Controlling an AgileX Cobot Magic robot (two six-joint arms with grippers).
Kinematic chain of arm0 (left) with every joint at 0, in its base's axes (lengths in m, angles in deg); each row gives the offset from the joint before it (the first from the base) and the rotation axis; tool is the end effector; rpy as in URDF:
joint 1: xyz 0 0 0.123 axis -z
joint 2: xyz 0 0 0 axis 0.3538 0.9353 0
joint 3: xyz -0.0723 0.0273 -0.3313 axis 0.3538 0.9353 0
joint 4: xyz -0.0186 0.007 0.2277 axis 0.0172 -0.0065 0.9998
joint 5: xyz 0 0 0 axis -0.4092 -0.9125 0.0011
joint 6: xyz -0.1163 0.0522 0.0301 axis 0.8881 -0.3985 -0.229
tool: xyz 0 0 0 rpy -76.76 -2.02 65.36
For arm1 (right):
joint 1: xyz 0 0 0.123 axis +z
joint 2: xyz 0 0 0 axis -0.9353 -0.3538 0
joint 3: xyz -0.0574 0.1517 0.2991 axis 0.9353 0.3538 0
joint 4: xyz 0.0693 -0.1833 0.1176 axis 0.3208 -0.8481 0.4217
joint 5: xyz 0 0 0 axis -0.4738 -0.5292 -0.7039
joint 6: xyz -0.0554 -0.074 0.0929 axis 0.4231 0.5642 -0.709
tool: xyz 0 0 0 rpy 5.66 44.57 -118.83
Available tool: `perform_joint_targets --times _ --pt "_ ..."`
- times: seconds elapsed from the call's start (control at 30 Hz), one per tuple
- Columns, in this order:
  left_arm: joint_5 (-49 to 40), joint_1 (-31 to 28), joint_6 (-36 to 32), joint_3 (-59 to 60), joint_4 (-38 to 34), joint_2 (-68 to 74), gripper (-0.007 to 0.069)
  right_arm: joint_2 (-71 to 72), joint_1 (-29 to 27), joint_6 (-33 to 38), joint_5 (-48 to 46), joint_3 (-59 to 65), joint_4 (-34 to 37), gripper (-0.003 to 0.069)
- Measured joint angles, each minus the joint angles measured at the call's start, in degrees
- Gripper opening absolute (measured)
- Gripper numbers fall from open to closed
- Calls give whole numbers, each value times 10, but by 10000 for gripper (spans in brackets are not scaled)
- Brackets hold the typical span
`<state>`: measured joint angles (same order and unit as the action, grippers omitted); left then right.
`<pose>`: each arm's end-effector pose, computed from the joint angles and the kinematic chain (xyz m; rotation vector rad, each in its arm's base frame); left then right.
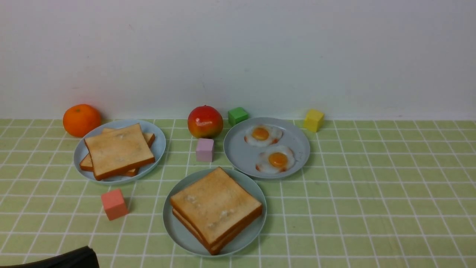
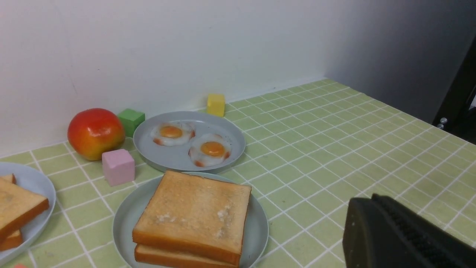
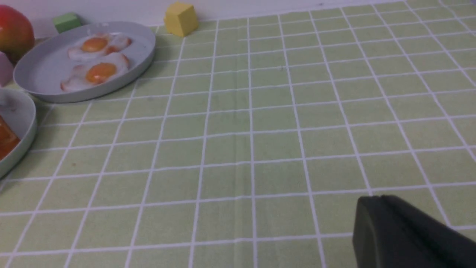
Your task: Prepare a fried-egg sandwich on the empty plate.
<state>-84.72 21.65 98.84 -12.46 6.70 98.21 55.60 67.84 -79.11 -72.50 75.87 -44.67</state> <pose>0.0297 -0.0260 0.2749 0.4940 1.6027 -0.6605 0.0110 0.0051 0.1608 0.0629 1.8779 0.0714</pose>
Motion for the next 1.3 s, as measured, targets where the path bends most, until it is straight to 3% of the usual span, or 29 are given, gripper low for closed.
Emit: perform_joint_targets --times 0.9,1.07,1.3 --pt "-2 -2 1 5 11 -1 18 0 -2 0 0 0 0 -1" --pt "-2 -81 -1 14 -2 -43 -13 0 -2 0 0 0 0 1" --pt "-6 -336 -24 121 -83 -153 -13 0 -2 0 0 0 -1 3"
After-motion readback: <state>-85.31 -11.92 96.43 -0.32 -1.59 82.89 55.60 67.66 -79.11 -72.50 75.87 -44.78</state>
